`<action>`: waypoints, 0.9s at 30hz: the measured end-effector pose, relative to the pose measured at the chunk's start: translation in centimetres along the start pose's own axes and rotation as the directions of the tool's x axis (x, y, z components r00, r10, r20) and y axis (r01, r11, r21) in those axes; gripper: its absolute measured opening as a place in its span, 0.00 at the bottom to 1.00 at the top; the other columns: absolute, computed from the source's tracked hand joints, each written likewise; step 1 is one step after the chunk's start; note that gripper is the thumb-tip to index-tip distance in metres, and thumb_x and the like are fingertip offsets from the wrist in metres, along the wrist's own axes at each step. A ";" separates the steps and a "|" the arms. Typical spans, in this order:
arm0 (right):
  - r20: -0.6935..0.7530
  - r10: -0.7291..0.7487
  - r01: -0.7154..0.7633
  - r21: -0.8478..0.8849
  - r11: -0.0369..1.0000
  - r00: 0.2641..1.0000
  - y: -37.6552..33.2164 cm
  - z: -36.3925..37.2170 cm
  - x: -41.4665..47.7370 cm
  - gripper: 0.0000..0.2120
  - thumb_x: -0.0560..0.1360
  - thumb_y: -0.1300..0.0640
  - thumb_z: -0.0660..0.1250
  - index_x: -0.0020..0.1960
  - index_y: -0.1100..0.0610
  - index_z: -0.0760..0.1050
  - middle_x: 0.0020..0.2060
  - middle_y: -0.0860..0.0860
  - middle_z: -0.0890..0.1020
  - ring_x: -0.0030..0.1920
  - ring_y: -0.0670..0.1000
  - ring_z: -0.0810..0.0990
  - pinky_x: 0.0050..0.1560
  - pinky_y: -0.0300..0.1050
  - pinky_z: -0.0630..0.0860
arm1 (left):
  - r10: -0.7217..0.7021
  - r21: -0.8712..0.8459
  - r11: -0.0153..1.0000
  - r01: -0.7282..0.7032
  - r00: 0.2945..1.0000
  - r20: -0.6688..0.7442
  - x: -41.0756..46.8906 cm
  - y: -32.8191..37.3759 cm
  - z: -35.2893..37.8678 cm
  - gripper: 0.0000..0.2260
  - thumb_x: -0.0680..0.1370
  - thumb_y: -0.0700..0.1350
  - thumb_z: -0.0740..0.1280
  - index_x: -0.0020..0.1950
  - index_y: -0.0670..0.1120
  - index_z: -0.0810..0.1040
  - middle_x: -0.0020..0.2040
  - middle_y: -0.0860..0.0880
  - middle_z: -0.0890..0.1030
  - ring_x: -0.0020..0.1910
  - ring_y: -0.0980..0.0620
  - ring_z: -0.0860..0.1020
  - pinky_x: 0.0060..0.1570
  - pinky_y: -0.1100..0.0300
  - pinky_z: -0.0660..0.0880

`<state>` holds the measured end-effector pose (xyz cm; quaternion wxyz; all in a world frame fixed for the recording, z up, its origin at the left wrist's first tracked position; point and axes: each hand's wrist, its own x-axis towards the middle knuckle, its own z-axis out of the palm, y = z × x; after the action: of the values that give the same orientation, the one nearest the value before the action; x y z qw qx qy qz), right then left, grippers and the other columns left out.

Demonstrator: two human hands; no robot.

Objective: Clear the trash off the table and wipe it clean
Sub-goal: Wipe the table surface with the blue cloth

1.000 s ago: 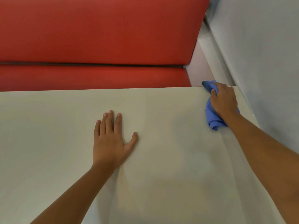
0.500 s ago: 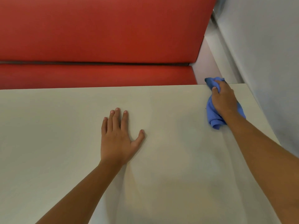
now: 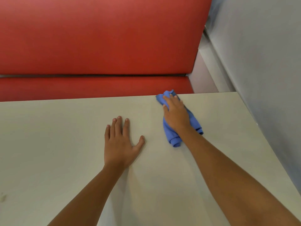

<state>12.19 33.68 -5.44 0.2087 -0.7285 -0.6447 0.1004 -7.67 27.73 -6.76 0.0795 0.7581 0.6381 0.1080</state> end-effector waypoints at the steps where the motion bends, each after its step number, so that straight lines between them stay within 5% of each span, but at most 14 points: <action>1: 0.033 -0.011 0.011 0.004 1.000 0.999 -0.6 0.3 -0.4 0.21 0.80 0.60 0.55 0.72 0.59 0.61 0.71 0.57 0.63 0.72 0.58 0.60 0.70 0.48 0.53 | -0.001 -0.015 1.000 0.001 1.000 -0.001 0.1 0.0 0.0 0.39 0.70 0.67 0.42 0.75 0.45 0.56 0.76 0.44 0.54 0.76 0.47 0.49 0.73 0.54 0.41; 4: 0.113 -0.055 0.046 0.074 0.996 0.992 -2.3 0.7 -2.3 0.19 0.81 0.59 0.53 0.72 0.56 0.62 0.73 0.54 0.61 0.74 0.56 0.56 0.71 0.47 0.54 | 0.008 -0.069 0.998 -0.007 1.000 0.012 0.2 0.1 -0.3 0.38 0.70 0.64 0.40 0.75 0.45 0.57 0.76 0.44 0.54 0.76 0.47 0.49 0.73 0.54 0.41; 10: 0.060 -0.176 0.157 0.240 0.958 0.982 -2.8 0.2 -7.2 0.16 0.79 0.63 0.59 0.66 0.58 0.72 0.65 0.53 0.74 0.65 0.54 0.70 0.65 0.39 0.63 | 0.069 -0.260 0.964 -0.057 0.997 0.039 -0.8 -1.5 -2.7 0.37 0.70 0.62 0.41 0.72 0.45 0.63 0.73 0.46 0.63 0.73 0.50 0.59 0.73 0.59 0.45; 14: -0.004 0.041 -0.036 0.414 0.910 0.999 -3.1 -1.7 -8.3 0.16 0.78 0.67 0.58 0.63 0.59 0.74 0.61 0.55 0.76 0.62 0.55 0.73 0.63 0.42 0.66 | 0.144 -0.123 0.983 -0.139 0.989 0.031 -2.4 -5.5 -5.3 0.32 0.74 0.61 0.43 0.70 0.46 0.67 0.69 0.48 0.70 0.69 0.50 0.65 0.70 0.62 0.44; 19: -0.016 0.380 -0.288 0.622 0.728 0.925 -6.6 -4.4 -8.0 0.17 0.79 0.62 0.55 0.67 0.55 0.70 0.63 0.52 0.75 0.63 0.52 0.72 0.58 0.37 0.65 | 0.067 -0.073 0.995 -0.068 0.998 -0.013 -4.6 -11.4 -8.7 0.30 0.74 0.59 0.46 0.64 0.43 0.74 0.61 0.46 0.76 0.63 0.47 0.73 0.70 0.57 0.53; 27: 0.032 0.384 -0.323 0.608 0.725 0.923 -17.0 -1.0 -7.7 0.16 0.80 0.60 0.54 0.66 0.56 0.69 0.60 0.54 0.76 0.57 0.50 0.72 0.54 0.39 0.65 | -0.031 -0.079 0.996 0.027 0.998 -0.048 -7.2 -23.6 -13.2 0.28 0.74 0.59 0.49 0.60 0.42 0.76 0.58 0.45 0.78 0.57 0.46 0.76 0.62 0.53 0.68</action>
<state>-3.85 27.38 1.85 0.4372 -0.7369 -0.4172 0.3029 -34.75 24.48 -0.57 0.0953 0.7421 0.6462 0.1503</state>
